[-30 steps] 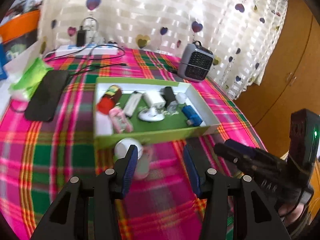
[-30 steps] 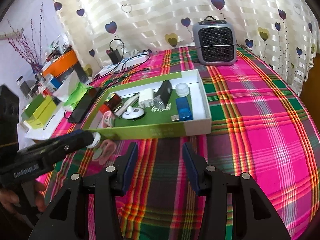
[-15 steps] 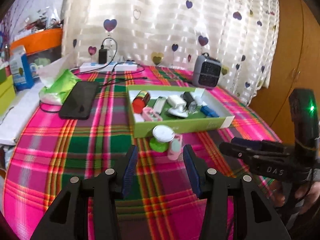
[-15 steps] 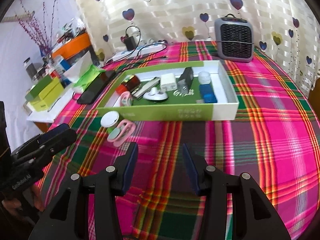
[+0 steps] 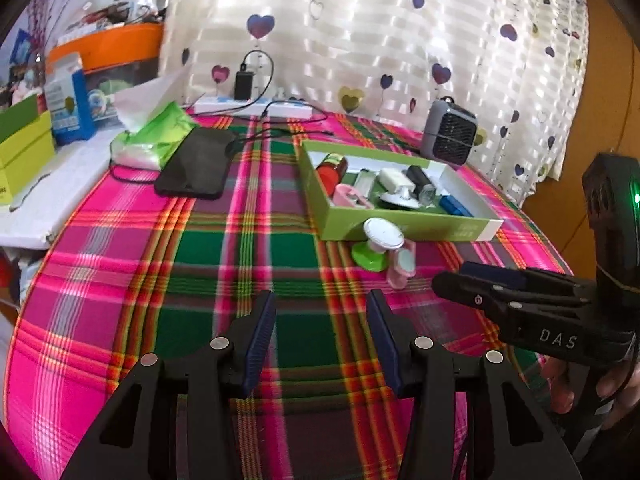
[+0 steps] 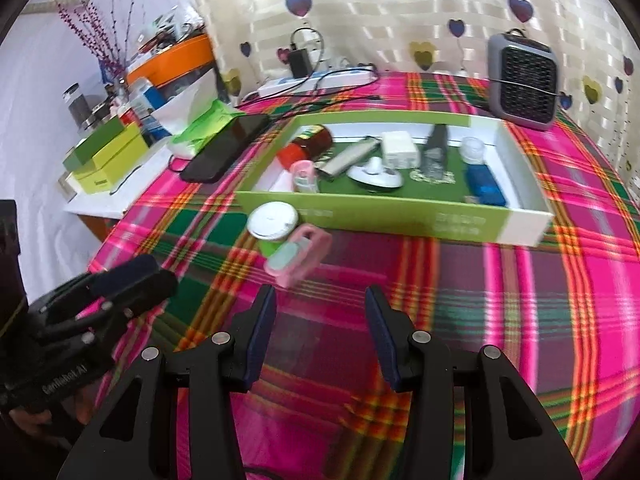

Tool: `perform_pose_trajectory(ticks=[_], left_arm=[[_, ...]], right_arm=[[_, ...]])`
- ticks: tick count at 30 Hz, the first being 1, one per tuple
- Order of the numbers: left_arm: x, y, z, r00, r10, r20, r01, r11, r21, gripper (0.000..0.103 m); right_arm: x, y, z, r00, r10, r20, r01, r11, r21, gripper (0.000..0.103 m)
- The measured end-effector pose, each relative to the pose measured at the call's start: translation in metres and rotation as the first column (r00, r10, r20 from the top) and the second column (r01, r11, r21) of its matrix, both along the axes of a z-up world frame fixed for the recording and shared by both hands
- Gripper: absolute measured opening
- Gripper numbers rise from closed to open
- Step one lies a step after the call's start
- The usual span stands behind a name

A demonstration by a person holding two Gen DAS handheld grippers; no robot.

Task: Organize rigid objects
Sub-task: 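Withdraw the left gripper from the box toward the remaining items, then grasp the pink clip with the right gripper while the left approaches the white-topped green round object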

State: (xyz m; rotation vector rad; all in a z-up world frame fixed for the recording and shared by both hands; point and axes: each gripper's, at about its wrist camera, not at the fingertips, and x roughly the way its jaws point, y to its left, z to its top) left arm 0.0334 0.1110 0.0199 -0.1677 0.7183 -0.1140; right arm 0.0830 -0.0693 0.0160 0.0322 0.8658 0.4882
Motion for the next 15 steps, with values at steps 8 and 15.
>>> perform_pose_trajectory(ticks=[8, 15], left_arm=[[0.005, 0.010, -0.010, 0.999, 0.023, -0.042, -0.023, 1.000, -0.010, 0.046], [0.009, 0.013, -0.017, 0.997, 0.017, -0.081, -0.019, 0.999, -0.026, 0.046]], right_arm=[[0.013, 0.024, -0.003, 1.000, 0.018, -0.009, -0.018, 0.999, -0.028, 0.047], [0.024, 0.029, -0.010, 0.999, -0.020, -0.032, 0.018, 0.997, -0.076, 0.047]])
